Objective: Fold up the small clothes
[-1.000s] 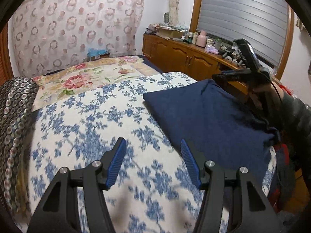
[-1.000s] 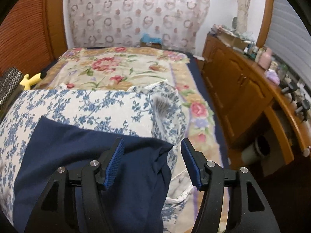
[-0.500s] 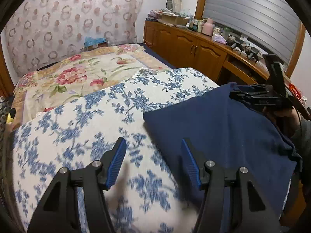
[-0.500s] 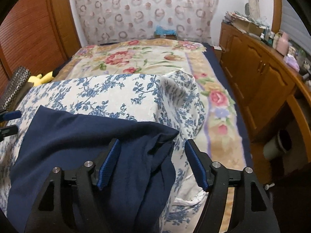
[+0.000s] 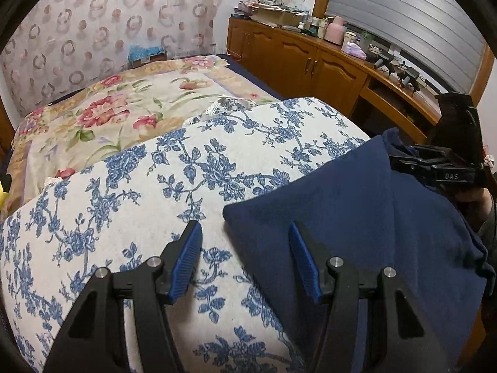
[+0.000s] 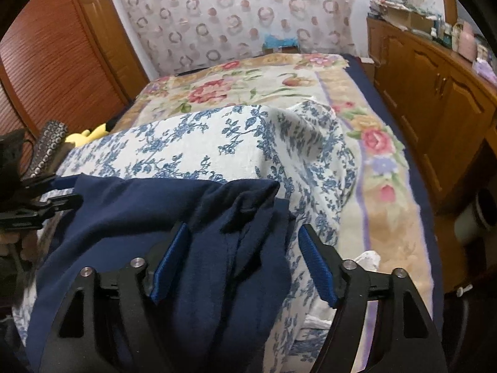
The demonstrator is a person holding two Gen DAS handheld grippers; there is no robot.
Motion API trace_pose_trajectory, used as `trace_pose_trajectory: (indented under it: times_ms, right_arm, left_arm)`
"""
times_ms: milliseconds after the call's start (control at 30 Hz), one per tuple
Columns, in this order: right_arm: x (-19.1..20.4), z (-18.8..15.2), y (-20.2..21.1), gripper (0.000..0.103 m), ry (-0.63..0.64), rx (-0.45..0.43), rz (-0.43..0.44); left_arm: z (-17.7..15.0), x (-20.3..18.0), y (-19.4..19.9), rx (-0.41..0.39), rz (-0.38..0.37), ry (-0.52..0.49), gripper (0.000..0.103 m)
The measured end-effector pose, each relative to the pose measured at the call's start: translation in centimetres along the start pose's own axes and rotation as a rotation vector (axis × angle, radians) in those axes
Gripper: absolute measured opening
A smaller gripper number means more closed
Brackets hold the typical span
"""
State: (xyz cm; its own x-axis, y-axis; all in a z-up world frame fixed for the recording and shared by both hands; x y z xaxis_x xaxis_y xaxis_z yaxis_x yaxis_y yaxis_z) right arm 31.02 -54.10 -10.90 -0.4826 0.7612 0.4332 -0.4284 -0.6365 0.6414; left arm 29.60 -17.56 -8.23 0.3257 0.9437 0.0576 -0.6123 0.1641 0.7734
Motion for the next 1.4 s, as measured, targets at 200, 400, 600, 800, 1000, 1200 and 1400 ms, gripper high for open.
trace_pose_trajectory:
  times_ms: [200,400,600,800,1000,1200,1400]
  right_arm:
    - [1.5,-0.2,0.2,0.043,0.064,0.015,0.000]
    - [2.7,-0.2,0.8,0.016,0.134,0.036,-0.062]
    - [5.1,-0.5,2.4,0.007,0.200,-0.007,-0.082]
    - [9.3,0.7,6.7,0.006,0.258,-0.141,-0.085]
    - [15.5,1.3,11.3,0.006,0.363,-0.258,-0.103]
    - [21.4,1.9,16.0,0.006,0.449,-0.380,-0.109]
    - [27.5,1.3,20.1,0.006,0.525,-0.483,-0.097]
  left_arm:
    - [0.3,-0.2,-0.1,-0.007,-0.014,-0.006,0.055]
    - [0.5,-0.4,-0.2,-0.006,-0.029,-0.008,0.036]
    - [1.0,-0.2,1.2,-0.030,-0.045,0.006,0.007]
    - [1.2,-0.2,7.2,-0.160,-0.066,0.012,0.003]
    - [1.1,0.4,15.4,-0.316,-0.081,0.032,0.003]
    - [0.4,2.1,24.8,-0.483,-0.068,0.055,0.003]
    - [-1.9,5.0,33.4,-0.631,-0.017,0.088,0.003]
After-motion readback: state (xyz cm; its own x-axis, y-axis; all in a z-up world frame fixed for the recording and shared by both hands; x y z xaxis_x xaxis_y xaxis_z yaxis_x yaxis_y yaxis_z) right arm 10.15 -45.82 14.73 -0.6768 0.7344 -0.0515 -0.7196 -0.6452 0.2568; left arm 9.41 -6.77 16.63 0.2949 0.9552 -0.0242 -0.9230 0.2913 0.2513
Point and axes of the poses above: each gripper's, at about its wrist camera, not at the fingertips, and y roughly against the way its jaws point, x to its left, z to its top, the point moved 1 cm from there along -y, roughly the way its jaws point, and after that the axes turned 15 degrees about z, right-handed, at the moved point
